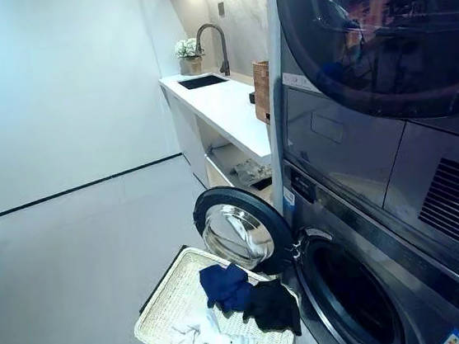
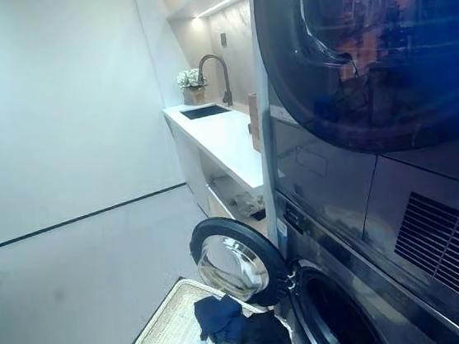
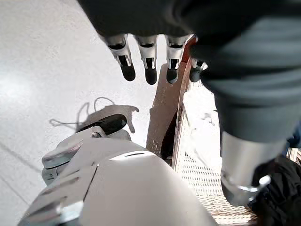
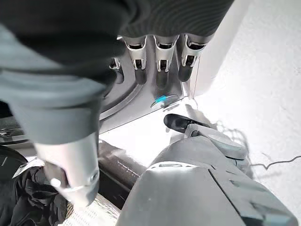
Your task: Put the clothes into the washing machine.
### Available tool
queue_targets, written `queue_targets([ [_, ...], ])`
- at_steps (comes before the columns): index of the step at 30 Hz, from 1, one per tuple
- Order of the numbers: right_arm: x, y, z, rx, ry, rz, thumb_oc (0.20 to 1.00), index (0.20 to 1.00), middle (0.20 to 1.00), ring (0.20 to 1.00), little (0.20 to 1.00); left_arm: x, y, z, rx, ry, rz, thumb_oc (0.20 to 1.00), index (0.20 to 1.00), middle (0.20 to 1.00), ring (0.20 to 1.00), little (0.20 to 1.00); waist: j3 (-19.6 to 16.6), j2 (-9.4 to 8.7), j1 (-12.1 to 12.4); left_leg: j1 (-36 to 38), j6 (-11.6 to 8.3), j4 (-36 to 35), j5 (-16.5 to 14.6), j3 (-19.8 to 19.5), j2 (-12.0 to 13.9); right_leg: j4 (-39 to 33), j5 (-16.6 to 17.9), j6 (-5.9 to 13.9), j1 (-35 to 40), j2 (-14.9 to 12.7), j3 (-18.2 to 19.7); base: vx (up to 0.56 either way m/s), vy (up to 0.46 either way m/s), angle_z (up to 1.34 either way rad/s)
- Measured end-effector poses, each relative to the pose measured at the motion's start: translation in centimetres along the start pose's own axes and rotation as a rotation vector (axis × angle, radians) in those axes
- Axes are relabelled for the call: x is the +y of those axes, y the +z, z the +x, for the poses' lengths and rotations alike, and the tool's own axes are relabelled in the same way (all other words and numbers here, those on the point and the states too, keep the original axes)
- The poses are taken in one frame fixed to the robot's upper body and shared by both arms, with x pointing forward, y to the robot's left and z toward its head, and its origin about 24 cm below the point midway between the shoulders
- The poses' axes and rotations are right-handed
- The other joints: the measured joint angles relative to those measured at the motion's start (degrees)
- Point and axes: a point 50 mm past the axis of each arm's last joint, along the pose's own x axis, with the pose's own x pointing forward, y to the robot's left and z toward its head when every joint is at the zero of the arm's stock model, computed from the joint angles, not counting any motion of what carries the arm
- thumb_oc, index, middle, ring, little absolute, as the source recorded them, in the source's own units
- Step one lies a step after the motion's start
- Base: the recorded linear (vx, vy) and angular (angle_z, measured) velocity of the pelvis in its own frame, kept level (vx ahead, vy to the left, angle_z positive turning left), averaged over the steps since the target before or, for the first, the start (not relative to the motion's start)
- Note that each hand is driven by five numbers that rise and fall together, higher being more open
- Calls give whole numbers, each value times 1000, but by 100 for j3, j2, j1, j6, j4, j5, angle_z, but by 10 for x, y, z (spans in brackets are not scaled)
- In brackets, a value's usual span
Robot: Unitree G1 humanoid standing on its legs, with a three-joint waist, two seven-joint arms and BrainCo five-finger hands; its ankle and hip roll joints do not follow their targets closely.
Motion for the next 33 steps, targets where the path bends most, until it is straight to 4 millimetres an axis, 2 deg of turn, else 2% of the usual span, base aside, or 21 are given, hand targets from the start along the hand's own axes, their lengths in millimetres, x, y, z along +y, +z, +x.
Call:
queue_targets([
  [33, 0, 1, 0, -2, 6, -1, 1000, 1000, 1000, 1000, 1000, -1, 1, 0, -7, -19, -5, 1000, 1000, 1000, 1000, 1000, 76, -42, 8, -24, 0, 0, 0, -8, 28, 0, -2, -1, -5, 2, -14, 5, -6, -2],
])
